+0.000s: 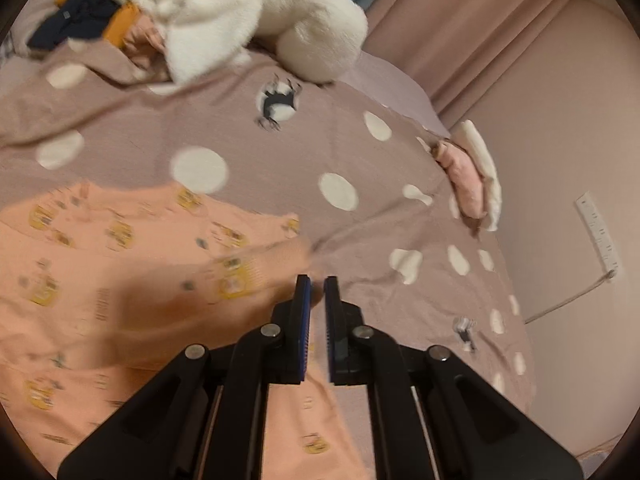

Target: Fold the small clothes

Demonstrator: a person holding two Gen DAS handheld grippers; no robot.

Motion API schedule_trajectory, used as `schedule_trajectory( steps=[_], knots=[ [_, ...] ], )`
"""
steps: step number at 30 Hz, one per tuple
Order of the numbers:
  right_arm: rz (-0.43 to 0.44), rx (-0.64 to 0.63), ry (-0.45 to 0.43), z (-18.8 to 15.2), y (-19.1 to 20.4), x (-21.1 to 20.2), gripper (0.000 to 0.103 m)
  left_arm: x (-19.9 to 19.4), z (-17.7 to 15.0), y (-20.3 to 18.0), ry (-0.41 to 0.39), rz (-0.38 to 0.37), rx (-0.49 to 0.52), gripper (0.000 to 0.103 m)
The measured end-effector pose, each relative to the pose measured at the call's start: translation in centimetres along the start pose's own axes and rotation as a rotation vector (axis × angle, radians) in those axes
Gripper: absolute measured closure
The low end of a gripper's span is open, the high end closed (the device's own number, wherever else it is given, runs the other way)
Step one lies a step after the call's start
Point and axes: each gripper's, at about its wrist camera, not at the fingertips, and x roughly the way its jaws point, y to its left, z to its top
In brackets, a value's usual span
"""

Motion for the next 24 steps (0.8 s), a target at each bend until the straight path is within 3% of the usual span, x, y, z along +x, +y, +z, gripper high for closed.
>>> schedule_trajectory(
  steps=[2,4,9,11,13,14,19,21,24],
  knots=[
    [0.008,-0.004,0.005,-0.2,-0.1,0.1,0.006,1.3,-0.5,-0.4,0.031,-0.020,-0.010,0.100],
    [-0.001,-0.011,0.005,-0.3,-0.2,0.0,0.006,2.7,-1.1,-1.0,0.055,0.009,0.020,0.100],
    [0.013,0.020,0.000,-0.4,-1.2,-0.3,0.006,3.3,-1.4,-0.9,0.069,0.006,0.029,0.100],
    [0.024,0.036,-0.005,-0.3,-1.4,-0.4,0.006,2.7,-1.3,-1.3,0.059,0.040,0.073,0.083],
    [0.022,0.035,-0.002,-0.4,-1.4,-0.2,0.006,1.7,-1.6,-1.4,0.033,0.083,0.124,0.035],
    [0.017,0.031,0.002,-0.4,-1.4,0.0,0.006,1.1,-1.7,-1.4,0.016,0.099,0.145,0.028],
    [-0.002,0.012,0.014,-0.9,-1.0,0.1,0.006,-2.2,-2.7,-0.9,-0.038,0.203,0.284,0.001],
    [-0.005,0.017,0.015,-1.0,-0.9,0.0,0.006,-3.4,-3.2,-0.4,-0.064,0.246,0.322,0.001],
    [-0.014,0.006,0.026,-1.0,-0.6,-0.1,0.006,-5.5,-4.2,0.9,-0.050,0.247,0.359,0.001]
  ],
)
